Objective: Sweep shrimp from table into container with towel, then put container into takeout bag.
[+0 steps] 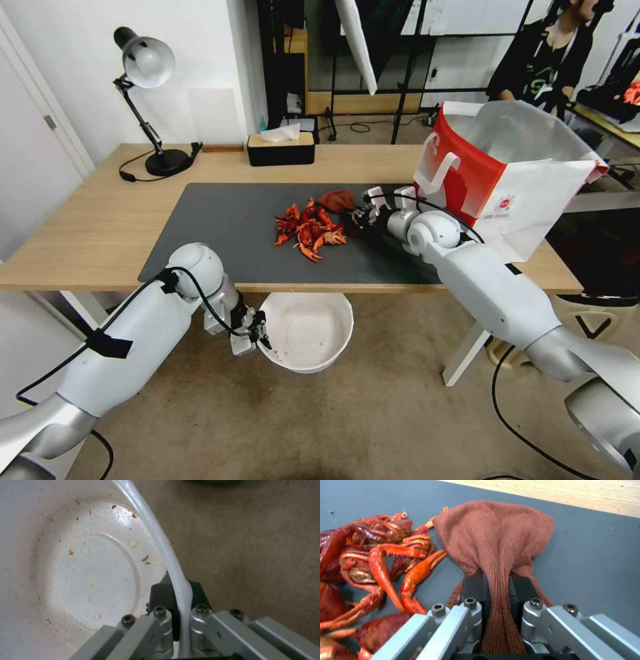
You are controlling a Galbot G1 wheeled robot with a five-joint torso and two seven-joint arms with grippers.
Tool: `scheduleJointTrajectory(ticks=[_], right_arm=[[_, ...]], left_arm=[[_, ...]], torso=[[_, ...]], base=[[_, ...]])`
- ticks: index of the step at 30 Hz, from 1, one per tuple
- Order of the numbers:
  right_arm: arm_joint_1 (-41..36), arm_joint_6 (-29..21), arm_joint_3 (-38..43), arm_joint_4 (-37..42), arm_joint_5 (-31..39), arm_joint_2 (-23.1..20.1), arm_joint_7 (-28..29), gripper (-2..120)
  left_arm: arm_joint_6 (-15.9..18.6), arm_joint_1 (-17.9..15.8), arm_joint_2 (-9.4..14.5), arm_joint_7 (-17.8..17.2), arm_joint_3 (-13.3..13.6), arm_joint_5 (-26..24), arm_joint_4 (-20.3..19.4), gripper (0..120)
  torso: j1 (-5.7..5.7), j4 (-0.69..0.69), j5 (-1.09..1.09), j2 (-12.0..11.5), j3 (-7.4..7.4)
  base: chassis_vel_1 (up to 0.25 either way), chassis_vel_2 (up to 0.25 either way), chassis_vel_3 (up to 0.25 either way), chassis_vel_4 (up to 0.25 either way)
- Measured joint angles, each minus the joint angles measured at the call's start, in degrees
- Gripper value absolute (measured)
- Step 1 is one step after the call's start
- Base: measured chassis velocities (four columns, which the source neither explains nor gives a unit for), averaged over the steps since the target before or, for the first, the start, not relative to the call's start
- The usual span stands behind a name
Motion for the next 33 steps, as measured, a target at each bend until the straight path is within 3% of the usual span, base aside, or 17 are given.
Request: scheduleJointTrajectory(ticks=[33], right_arm=[[0.53, -2.08, -2.78, 4.28, 1.08, -1.41, -1.2, 8]], left_arm=[[0.0, -0.3, 1.36, 0.0, -1.45, -0.44, 0.81, 0]], torso=[[0.01, 0.01, 0.0, 0.0, 0.02]], base=[[0.0, 0.0, 0.0, 0.0]])
